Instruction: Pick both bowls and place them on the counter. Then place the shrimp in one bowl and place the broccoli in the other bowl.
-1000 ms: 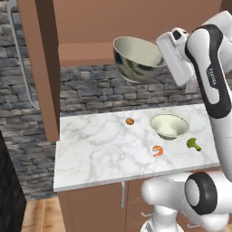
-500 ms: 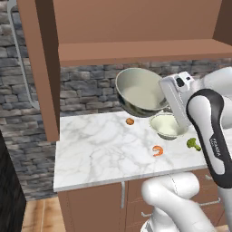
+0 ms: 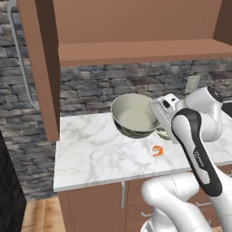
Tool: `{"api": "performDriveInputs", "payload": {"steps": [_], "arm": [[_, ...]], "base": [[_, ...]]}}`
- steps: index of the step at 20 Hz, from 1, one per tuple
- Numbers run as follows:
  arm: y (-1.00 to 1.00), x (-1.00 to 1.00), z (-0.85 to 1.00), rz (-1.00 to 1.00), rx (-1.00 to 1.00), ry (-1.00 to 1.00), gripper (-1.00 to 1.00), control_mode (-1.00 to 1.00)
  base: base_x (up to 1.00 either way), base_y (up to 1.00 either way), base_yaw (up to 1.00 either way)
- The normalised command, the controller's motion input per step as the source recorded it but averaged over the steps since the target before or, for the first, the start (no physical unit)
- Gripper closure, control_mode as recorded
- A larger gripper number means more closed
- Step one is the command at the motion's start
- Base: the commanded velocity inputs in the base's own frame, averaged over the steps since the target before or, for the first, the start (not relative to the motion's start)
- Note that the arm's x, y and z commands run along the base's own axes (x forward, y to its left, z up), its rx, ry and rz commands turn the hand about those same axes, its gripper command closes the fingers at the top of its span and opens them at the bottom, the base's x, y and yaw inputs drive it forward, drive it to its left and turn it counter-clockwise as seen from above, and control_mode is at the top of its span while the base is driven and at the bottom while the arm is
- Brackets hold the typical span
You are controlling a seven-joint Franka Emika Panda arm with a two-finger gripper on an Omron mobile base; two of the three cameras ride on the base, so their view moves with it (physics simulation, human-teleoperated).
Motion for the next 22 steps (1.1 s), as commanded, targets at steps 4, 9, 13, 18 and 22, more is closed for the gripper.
{"api": "performDriveInputs", "payload": {"steps": [4, 9, 13, 18, 22], "arm": [[0.00, 0.40, -0.73, 0.05, -0.07, 0.14, 1.00, -1.00], [-0.01, 0.49, -0.65, 0.06, 0.00, 0.05, 1.00, -1.00], [0.00, 0.52, -0.59, 0.07, 0.00, 0.02, 1.00, -1.00], [0.00, 0.52, -0.58, 0.06, 0.00, 0.06, 1.00, -1.00], [0.00, 0.52, -0.46, 0.04, 0.00, 0.08, 1.00, -1.00]], "base": [[0.00, 0.00, 0.00], [0.00, 0.00, 0.00], [0.00, 0.00, 0.00], [0.00, 0.00, 0.00], [0.00, 0.00, 0.00]]}}
